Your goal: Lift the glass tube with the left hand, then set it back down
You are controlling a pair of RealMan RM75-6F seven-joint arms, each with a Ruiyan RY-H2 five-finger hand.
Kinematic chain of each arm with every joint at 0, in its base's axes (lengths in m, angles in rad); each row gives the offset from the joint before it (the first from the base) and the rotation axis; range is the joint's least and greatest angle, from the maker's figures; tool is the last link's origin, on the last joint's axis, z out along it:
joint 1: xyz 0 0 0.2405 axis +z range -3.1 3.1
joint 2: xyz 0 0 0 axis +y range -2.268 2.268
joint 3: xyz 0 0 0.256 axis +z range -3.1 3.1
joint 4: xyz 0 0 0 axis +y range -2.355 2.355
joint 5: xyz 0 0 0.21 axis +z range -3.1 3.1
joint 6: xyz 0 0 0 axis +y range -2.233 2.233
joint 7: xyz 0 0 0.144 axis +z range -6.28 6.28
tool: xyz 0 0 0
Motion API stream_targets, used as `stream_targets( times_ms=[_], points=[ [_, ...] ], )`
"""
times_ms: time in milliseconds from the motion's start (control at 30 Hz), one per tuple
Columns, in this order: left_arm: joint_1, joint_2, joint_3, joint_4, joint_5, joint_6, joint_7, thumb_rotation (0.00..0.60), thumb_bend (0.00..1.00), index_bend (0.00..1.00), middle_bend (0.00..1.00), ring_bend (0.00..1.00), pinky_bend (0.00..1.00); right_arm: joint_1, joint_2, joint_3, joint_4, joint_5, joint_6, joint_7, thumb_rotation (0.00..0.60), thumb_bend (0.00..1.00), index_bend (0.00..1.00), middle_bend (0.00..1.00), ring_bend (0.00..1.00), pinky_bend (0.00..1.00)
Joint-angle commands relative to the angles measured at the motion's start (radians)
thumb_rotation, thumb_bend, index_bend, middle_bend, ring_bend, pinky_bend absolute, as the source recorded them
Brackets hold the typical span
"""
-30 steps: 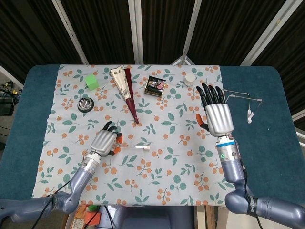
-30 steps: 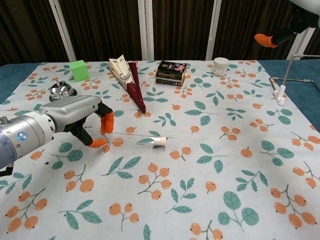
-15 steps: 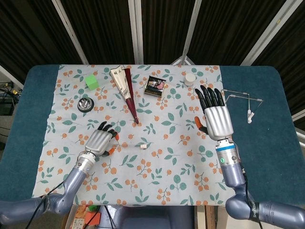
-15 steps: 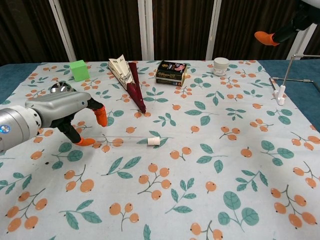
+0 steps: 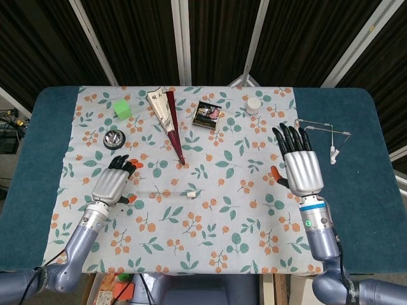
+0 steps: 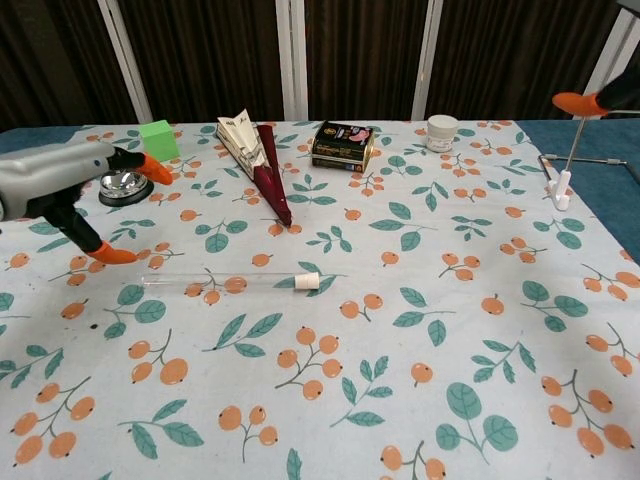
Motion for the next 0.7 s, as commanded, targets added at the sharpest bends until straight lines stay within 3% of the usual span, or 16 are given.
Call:
stream_targets(
  times_ms=[33, 267, 500, 700],
  points=[
    [0.055, 0.077, 0.014, -0.066, 0.069, 0.064, -0.065, 0.600, 0.21, 0.16, 0.07, 0.01, 0.00, -0.048, 0.048, -0.023, -0.015, 0.027, 0.008, 0.037, 0.600, 0.31, 0.00, 0.01, 0.00, 0.03],
    [0.166, 0.211, 0.087, -0.130, 0.251, 0.204, -0.173, 0.600, 0.18, 0.11, 0.05, 0.00, 0.00, -0.176, 0.169, -0.096, -0.017, 0.037, 0.029, 0.151, 0.600, 0.30, 0.00, 0.00, 0.00, 0.00],
    [0.340, 0.300, 0.214, -0.106, 0.436, 0.404, -0.321, 0.600, 0.17, 0.09, 0.04, 0.00, 0.00, -0.344, 0.266, -0.209, 0.004, -0.087, 0.116, 0.348, 0.600, 0.30, 0.00, 0.00, 0.00, 0.00],
    [0.431, 0.331, 0.261, -0.048, 0.529, 0.519, -0.399, 0.600, 0.17, 0.08, 0.04, 0.00, 0.00, -0.445, 0.274, -0.262, 0.056, -0.202, 0.215, 0.451, 0.600, 0.30, 0.00, 0.00, 0.00, 0.00]
  ],
)
